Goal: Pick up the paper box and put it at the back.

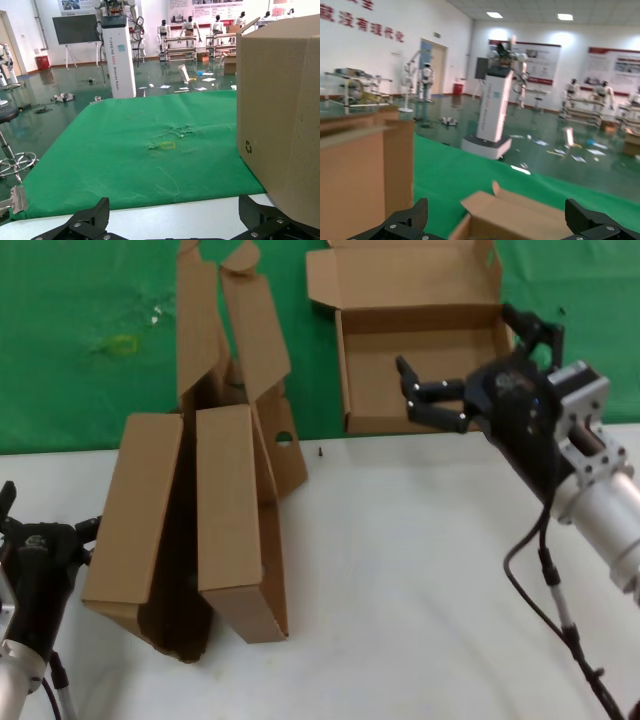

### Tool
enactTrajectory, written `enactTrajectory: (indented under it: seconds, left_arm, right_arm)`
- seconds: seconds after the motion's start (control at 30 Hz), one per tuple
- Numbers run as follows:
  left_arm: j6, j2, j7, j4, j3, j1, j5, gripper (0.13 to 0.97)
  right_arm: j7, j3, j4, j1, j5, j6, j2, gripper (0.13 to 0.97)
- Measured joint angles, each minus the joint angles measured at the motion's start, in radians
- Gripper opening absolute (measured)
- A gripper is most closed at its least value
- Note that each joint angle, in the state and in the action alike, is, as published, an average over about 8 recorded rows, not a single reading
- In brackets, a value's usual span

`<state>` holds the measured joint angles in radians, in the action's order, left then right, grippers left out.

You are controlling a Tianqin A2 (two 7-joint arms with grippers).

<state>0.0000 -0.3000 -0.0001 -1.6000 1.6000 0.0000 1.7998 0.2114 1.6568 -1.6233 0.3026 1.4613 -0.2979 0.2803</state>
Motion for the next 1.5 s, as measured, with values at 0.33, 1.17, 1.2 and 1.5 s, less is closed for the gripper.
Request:
enactTrajectory:
  seconds: [0.33, 1.17, 1.2, 1.5]
  left_arm:
    - [0.0, 0.0, 0.0, 0.0, 0.0, 0.0, 0.0, 0.933]
    - [0.0, 0.0, 0.0, 0.0, 0.0, 0.0, 0.0, 0.966]
    - [0.0, 0.0, 0.0, 0.0, 0.0, 0.0, 0.0, 0.966]
    - [0.0, 0.0, 0.0, 0.0, 0.0, 0.0, 0.0, 0.966]
  right_arm:
    - [-0.085, -0.023, 0.009, -0.122, 0.137, 0.12, 0.008, 0.966]
    - [-0.19, -0.051, 0.021, -0.272, 0.304, 0.268, 0.018, 0.966]
    - [-0.19, -0.051, 0.021, -0.272, 0.304, 0.268, 0.018, 0.966]
    - [-0.19, -0.051, 0.021, -0.272, 0.304, 0.268, 0.018, 0.966]
